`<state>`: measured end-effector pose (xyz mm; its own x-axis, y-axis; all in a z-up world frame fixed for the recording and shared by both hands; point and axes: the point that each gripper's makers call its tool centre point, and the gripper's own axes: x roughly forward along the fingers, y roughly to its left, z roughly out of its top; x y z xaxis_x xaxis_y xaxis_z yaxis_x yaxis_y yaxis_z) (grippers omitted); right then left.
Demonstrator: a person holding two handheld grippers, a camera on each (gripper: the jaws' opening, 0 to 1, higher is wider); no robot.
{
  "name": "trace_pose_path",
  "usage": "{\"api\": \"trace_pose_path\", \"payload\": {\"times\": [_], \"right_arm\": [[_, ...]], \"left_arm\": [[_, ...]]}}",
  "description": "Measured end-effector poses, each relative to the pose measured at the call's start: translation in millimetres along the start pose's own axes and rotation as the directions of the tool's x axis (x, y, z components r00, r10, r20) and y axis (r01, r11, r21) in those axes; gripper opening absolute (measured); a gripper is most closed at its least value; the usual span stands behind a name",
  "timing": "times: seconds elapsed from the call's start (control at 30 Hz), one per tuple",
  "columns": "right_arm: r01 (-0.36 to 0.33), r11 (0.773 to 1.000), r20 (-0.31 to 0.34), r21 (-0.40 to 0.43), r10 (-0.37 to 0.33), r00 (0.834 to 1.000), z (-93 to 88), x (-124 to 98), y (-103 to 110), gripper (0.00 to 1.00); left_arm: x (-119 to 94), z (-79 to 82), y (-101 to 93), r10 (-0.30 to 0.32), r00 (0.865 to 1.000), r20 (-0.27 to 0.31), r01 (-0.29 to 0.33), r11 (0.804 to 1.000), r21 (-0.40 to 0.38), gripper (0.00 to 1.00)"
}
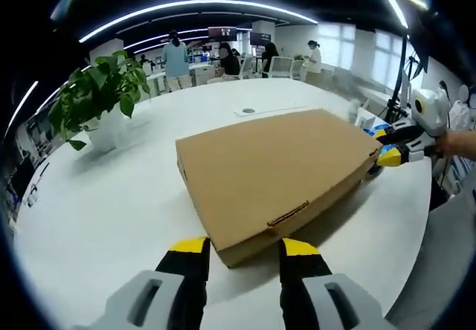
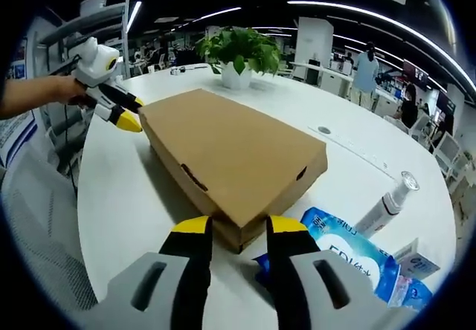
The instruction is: Operate the shoe box by opening the lid, removing the specified soft item, and placing it in the target area until the item is outside and the box remains undamaged.
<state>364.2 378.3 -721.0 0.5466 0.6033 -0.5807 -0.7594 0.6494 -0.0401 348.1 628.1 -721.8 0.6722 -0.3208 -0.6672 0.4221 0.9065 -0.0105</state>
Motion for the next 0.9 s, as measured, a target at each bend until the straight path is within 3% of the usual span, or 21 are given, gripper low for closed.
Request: {"api": "trace_pose_path", "payload": {"times": [0.47,0.77,0.9], "right_arm": [[-0.034,0.991,-0.011,-0.126,0.033,0.999,12.9,-22,-17,0.3],[-0.076,0.978,0.012,-0.196,0.08,0.997,37.3,-42,-29,0.31],[-0.065,0.967,0.034,-0.246,0.076,0.997,48.8,-48,-46,0.32]], "left_arm": [[-17,5.5,-2.3,0.01,0.999,0.046,-0.009,1.0,-0.018,0.45],[-28,9.3,-10.6,0.01,0.997,0.081,-0.009,1.0,-0.012,0.49],[-37,12.1,-14.2,0.008,0.995,0.098,-0.007,1.0,-0.004,0.5]]}}
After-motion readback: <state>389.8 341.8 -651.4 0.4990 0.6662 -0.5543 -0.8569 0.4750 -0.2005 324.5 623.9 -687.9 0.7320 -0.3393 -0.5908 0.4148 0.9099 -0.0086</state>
